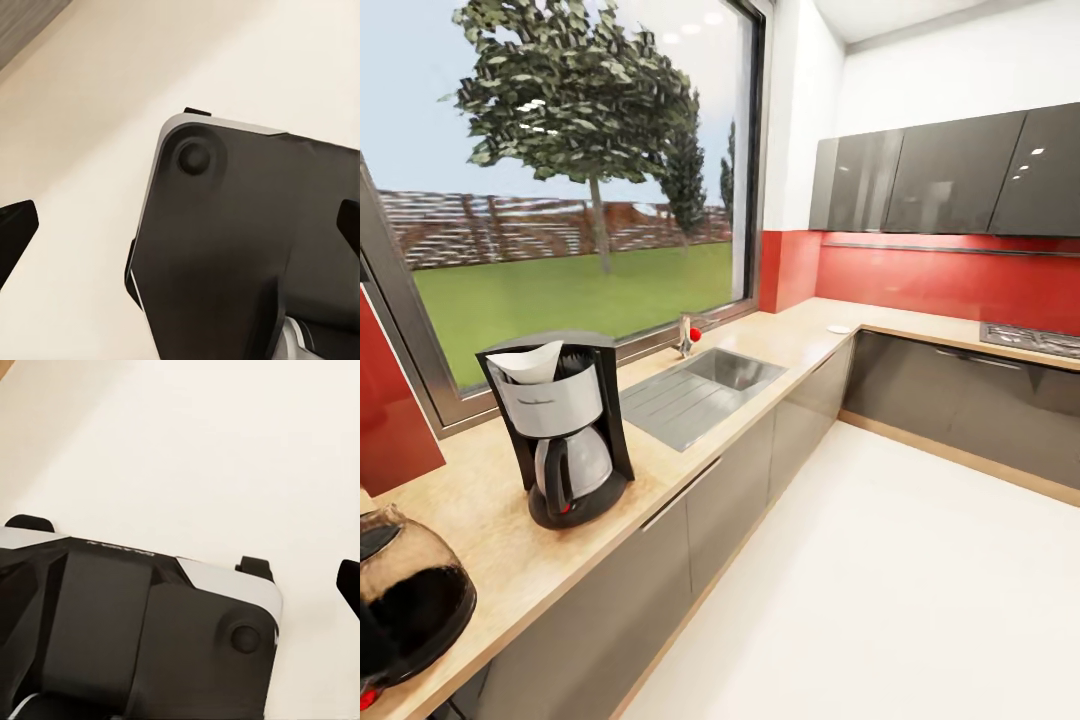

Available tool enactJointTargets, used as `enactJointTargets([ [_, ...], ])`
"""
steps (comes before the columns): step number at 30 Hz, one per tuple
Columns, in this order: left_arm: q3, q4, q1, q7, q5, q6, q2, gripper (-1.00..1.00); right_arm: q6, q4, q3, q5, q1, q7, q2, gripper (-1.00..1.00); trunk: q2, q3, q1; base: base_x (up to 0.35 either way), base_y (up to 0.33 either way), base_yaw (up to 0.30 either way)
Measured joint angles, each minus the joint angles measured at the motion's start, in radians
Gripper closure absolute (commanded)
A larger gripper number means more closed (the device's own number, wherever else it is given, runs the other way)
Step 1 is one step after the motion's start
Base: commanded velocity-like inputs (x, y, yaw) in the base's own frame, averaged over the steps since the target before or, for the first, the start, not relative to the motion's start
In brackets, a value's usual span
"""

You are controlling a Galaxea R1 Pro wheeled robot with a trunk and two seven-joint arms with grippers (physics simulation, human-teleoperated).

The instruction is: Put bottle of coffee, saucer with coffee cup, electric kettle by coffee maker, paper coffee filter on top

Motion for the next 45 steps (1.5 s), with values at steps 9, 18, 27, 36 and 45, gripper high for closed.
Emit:
enactJointTargets([
  [9, 0.0, 0.0, 0.0, 0.0, 0.0, 0.001, 0.0, -1.0, 0.002, -0.017, 0.001, 0.002, 0.0, 0.003, -0.001, -1.0, 0.0, 0.0, 0.0, 0.0, 0.0, -0.149],
  [18, 0.0, 0.0, 0.0, 0.0, 0.0, 0.0, 0.0, -1.0, 0.002, -0.111, -0.053, 0.054, 0.0, 0.001, -0.014, -1.0, 0.0, 0.003, 0.0, 0.0, 0.0, -0.259],
  [27, 0.0, 0.0, 0.0, 0.0, 0.0, 0.0, 0.0, -1.0, 0.004, -0.065, -1.109, 1.095, 0.037, -0.105, -0.017, -1.0, 0.0, 0.006, 0.0, 0.0, 0.0, -0.262],
  [36, 0.0, 0.0, 0.0, 0.0, 0.0, 0.0, 0.0, -1.0, 0.0, 0.019, -1.475, 1.532, 0.042, -0.118, 0.02, -1.0, 0.0, 0.009, 0.0, 0.0, 0.0, -0.262],
  [45, 0.0, 0.0, 0.0, 0.0, 0.0, 0.0, 0.0, -1.0, 0.001, 0.029, -1.85, 1.82, 0.052, -0.113, 0.035, -1.0, 0.0, 0.009, 0.0, 0.0, 0.0, -0.262],
])
